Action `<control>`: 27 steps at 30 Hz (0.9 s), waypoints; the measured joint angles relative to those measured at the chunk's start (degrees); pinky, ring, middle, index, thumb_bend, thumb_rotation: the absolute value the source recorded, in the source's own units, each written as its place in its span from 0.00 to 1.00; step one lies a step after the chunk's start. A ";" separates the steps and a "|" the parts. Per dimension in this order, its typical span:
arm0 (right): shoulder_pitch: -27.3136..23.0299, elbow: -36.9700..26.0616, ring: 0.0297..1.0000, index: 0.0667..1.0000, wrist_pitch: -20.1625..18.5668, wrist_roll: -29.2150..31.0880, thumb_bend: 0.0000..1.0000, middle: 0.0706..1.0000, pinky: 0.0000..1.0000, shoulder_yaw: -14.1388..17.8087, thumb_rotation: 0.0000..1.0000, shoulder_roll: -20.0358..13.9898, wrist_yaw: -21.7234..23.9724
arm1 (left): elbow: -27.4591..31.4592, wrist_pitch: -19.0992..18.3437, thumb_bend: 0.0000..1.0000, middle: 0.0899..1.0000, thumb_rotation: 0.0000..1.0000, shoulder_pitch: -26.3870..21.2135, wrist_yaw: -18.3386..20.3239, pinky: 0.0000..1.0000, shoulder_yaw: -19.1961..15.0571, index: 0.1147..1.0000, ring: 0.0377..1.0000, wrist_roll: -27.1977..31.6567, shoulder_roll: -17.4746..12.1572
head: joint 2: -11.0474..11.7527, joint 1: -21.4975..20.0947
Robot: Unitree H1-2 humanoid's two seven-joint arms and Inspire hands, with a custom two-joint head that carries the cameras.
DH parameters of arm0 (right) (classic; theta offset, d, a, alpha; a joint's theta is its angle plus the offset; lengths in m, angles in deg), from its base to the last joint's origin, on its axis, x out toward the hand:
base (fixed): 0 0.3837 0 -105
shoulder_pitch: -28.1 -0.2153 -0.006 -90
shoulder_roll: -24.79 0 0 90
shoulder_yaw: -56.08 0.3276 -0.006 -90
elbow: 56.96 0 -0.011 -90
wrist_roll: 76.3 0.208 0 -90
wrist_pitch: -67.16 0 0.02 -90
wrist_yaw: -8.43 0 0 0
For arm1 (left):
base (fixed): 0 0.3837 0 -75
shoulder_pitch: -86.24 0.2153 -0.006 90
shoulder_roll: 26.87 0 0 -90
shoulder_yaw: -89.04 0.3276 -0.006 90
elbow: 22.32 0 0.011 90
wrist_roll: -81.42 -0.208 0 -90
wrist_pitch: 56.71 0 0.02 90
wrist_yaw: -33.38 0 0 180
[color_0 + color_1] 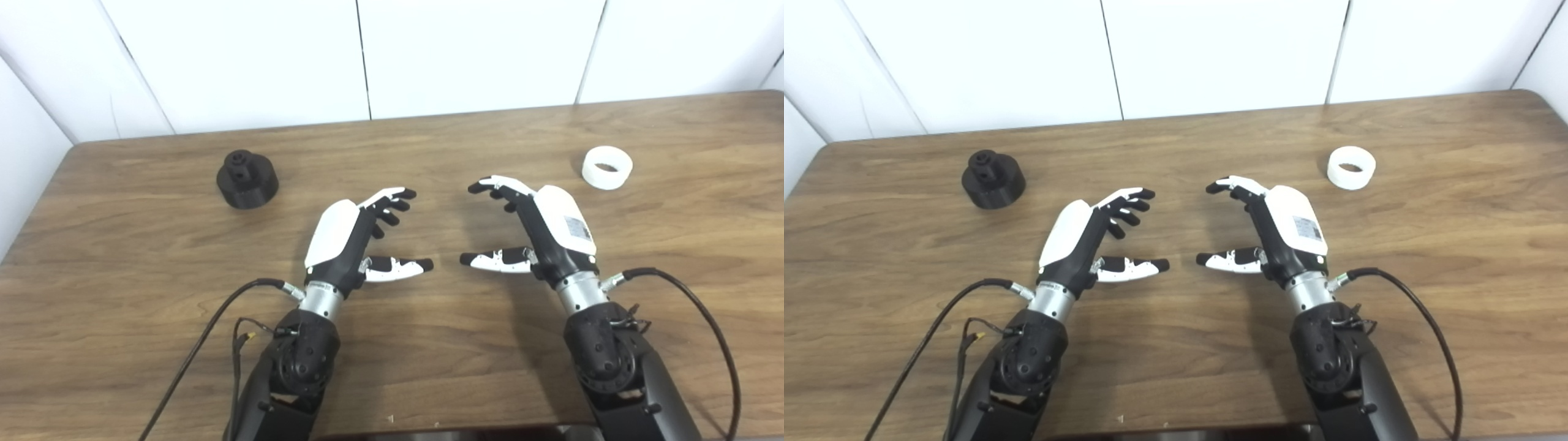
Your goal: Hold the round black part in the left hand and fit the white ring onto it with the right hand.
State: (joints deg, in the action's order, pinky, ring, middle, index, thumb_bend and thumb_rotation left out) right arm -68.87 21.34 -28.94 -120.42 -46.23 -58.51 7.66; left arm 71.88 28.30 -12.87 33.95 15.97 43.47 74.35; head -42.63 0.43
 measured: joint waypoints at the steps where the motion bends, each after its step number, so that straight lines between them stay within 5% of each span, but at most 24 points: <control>1: 0.00 0.00 0.75 0.71 0.00 0.01 0.76 0.80 0.65 0.00 0.17 0.00 -0.01 | 0.00 -0.01 0.84 0.72 0.20 0.00 -0.01 0.55 0.00 0.75 0.66 0.00 0.02 | 0.00 0.01; 4: 0.08 0.00 0.75 0.72 0.01 0.06 0.75 0.80 0.65 0.02 0.18 -0.16 0.00 | -0.06 -0.01 0.83 0.73 0.19 0.00 -0.24 0.55 0.15 0.75 0.66 -0.23 0.27 | 0.97 4.05; 6: 0.37 0.00 0.74 0.71 0.09 0.57 0.76 0.80 0.63 0.27 0.14 -0.77 0.02 | -0.28 -0.01 0.81 0.74 0.20 0.00 -0.59 0.55 0.61 0.76 0.66 -0.75 0.81 | 2.81 12.63; 8: 0.86 0.02 0.74 0.71 0.49 1.81 0.76 0.80 0.61 0.92 0.12 -1.80 0.01 | -1.02 -0.29 0.81 0.74 0.22 0.00 -0.94 0.55 1.44 0.76 0.67 -2.06 1.88 | 3.78 15.99; 22: 1.68 0.26 0.75 0.70 3.01 5.82 0.77 0.79 0.63 2.87 0.08 -4.58 -0.37 | -3.17 -2.29 0.80 0.77 0.25 -0.39 -2.36 0.56 2.94 0.78 0.71 -4.16 4.19 | 4.75 17.41; 27: 1.68 0.36 0.74 0.70 3.08 5.81 0.78 0.79 0.62 2.88 0.08 -4.61 -0.46 | -3.06 -3.09 0.79 0.81 0.34 -0.39 -2.46 0.58 3.02 0.78 0.75 -4.62 4.00 | 5.19 18.29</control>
State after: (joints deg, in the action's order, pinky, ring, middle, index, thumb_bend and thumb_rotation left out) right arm -67.19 21.70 -25.86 -114.61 -43.35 -63.13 7.20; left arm 68.81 25.22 -13.25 31.49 19.00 38.86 78.35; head -37.44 18.72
